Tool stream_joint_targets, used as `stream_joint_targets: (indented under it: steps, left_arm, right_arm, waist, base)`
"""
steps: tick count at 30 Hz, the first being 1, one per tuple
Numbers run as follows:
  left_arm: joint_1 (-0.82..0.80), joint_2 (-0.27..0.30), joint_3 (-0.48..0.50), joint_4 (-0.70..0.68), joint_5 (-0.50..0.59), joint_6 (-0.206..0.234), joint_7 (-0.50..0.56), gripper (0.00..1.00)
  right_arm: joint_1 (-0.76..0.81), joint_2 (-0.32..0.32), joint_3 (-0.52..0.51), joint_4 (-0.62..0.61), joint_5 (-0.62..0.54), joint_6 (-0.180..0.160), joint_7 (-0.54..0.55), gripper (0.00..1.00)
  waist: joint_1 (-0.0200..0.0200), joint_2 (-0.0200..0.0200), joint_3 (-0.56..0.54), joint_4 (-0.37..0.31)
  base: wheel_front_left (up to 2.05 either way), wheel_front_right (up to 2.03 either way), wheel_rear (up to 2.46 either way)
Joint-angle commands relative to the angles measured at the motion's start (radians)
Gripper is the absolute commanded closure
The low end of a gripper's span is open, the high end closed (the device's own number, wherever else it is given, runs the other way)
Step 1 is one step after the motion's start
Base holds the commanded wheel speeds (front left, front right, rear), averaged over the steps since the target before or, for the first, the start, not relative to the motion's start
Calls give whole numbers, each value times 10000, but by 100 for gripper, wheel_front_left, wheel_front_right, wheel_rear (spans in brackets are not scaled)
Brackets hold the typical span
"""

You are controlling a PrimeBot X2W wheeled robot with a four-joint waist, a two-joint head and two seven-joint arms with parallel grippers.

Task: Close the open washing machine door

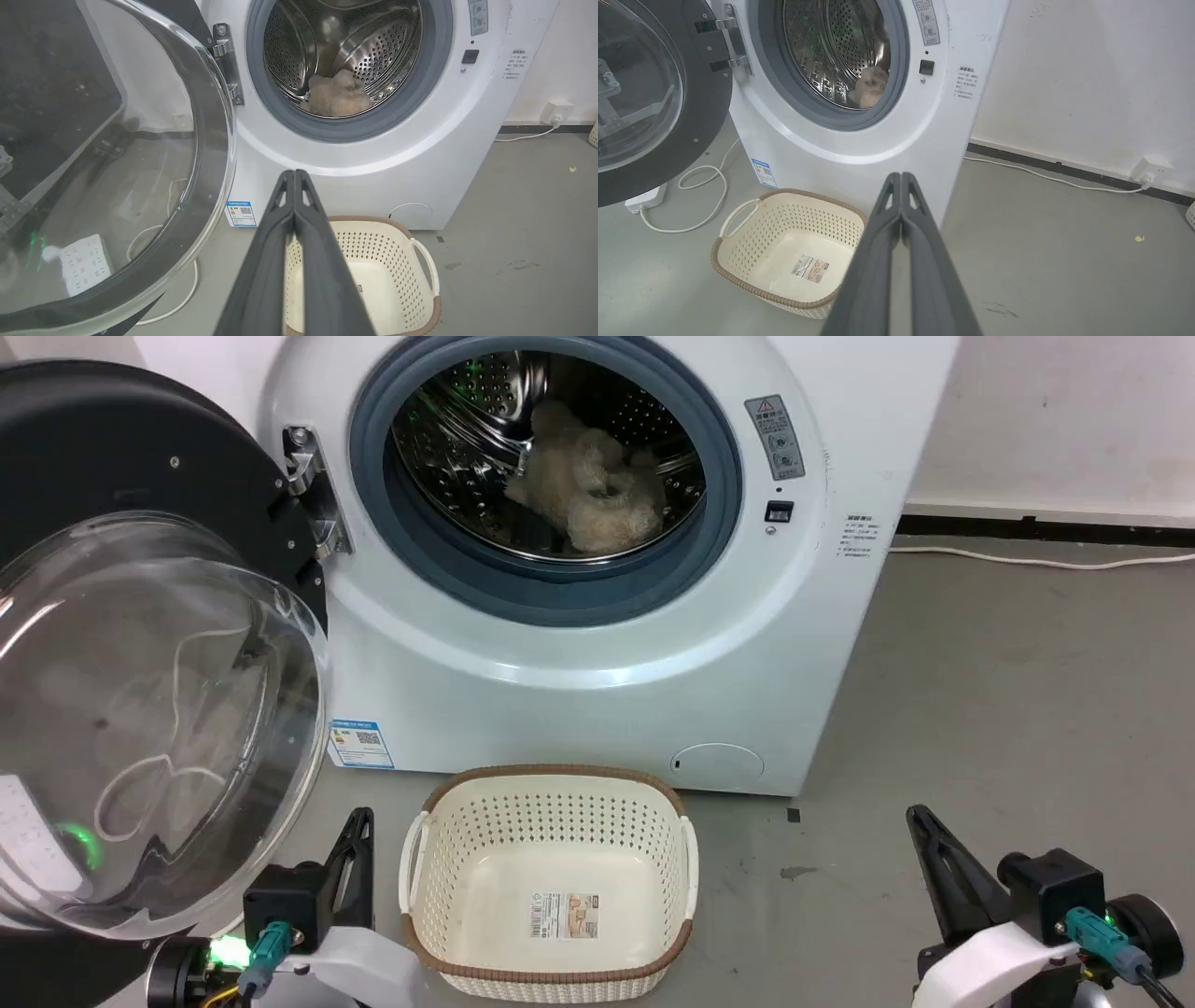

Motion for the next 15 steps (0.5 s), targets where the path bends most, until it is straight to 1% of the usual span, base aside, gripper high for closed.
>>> stream_joint_targets:
  steps: [1,15]
  left_arm:
    - [-137,-1,5,-41,20,26,3,100]
    - [-137,-1,5,-41,20,26,3,100]
  right_arm:
    - [-139,38,-7,-49,45,8,5,100]
    - [-139,38,-7,-49,45,8,5,100]
  waist:
    - [0,-1,0,0]
    - [0,-1,0,0]
  base:
    - [0,0,0]
    - [0,0,0]
